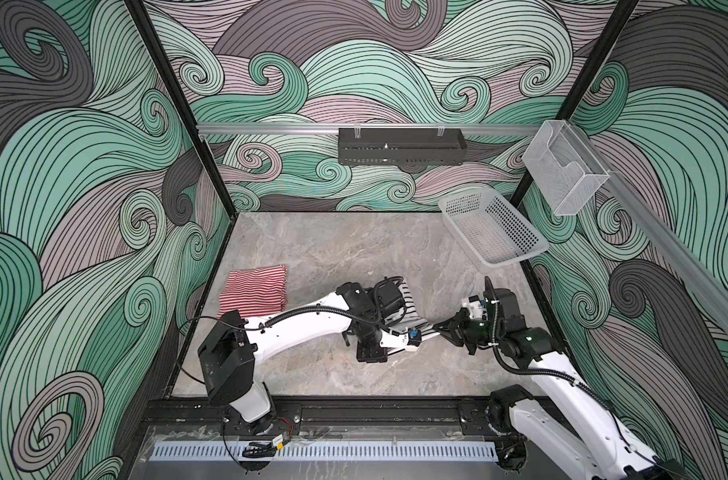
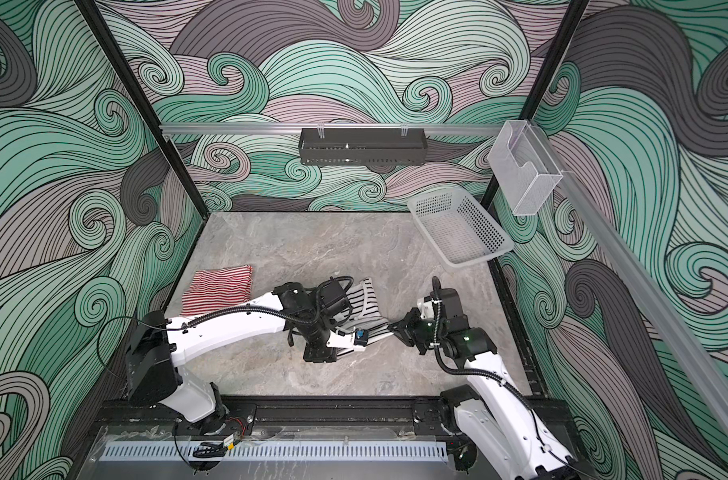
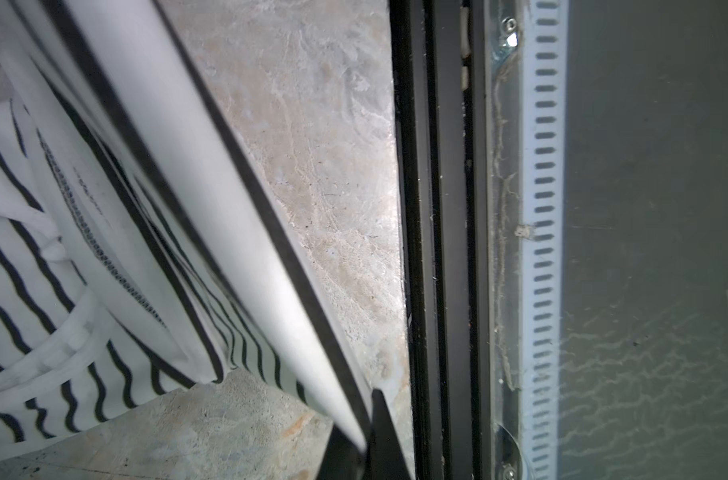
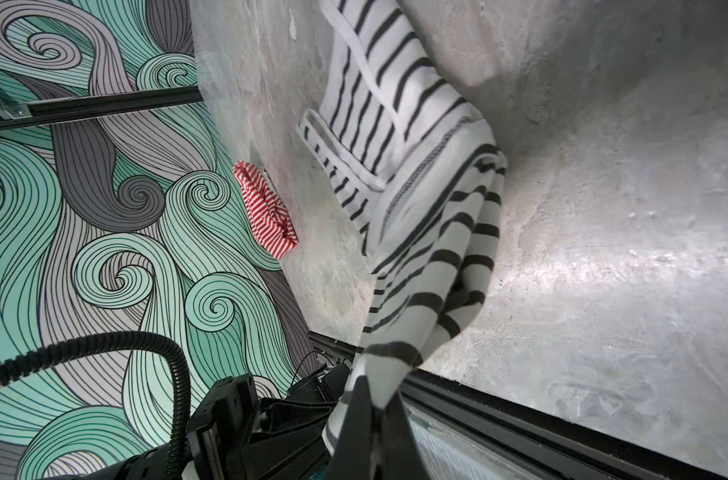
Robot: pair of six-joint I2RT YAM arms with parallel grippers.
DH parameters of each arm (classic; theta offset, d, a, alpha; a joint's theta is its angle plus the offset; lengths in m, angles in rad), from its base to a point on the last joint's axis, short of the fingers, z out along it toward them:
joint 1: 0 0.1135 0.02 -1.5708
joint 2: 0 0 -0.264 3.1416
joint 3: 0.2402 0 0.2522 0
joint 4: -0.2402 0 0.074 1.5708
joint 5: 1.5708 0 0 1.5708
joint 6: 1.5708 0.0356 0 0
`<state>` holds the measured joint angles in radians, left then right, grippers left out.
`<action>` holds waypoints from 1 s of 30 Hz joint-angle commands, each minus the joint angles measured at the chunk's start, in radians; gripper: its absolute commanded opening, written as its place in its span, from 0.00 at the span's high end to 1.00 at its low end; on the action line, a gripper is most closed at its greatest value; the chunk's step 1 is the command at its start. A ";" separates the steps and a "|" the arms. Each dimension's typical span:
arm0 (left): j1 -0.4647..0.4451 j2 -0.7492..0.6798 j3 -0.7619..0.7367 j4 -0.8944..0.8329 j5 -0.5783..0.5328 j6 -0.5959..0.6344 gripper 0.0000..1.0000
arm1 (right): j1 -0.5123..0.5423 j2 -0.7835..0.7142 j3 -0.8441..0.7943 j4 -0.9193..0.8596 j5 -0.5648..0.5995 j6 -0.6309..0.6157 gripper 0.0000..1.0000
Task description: Fold and stack the tank tops
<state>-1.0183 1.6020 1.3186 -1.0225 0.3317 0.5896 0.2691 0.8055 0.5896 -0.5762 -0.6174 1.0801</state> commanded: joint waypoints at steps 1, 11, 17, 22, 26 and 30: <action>0.069 -0.010 0.067 -0.133 0.079 0.054 1.00 | -0.008 0.055 0.089 -0.069 0.012 -0.011 1.00; 0.376 0.237 0.315 -0.153 0.136 0.197 1.00 | -0.025 0.554 0.401 0.073 -0.026 -0.097 0.99; 0.508 0.503 0.521 -0.155 0.173 0.202 1.00 | -0.045 0.942 0.601 0.179 -0.087 -0.131 1.00; 0.581 0.663 0.642 -0.158 0.188 0.180 1.00 | -0.057 1.158 0.743 0.258 -0.113 -0.129 0.99; 0.607 0.685 0.640 -0.168 0.210 0.180 1.00 | -0.055 1.249 0.826 0.266 -0.123 -0.121 0.99; 0.617 0.637 0.553 -0.147 0.234 0.183 1.00 | -0.054 1.292 0.868 0.264 -0.127 -0.120 0.98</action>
<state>-0.4011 2.2841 1.9091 -1.1339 0.5129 0.7593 0.2203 2.0888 1.4265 -0.3309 -0.7315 0.9646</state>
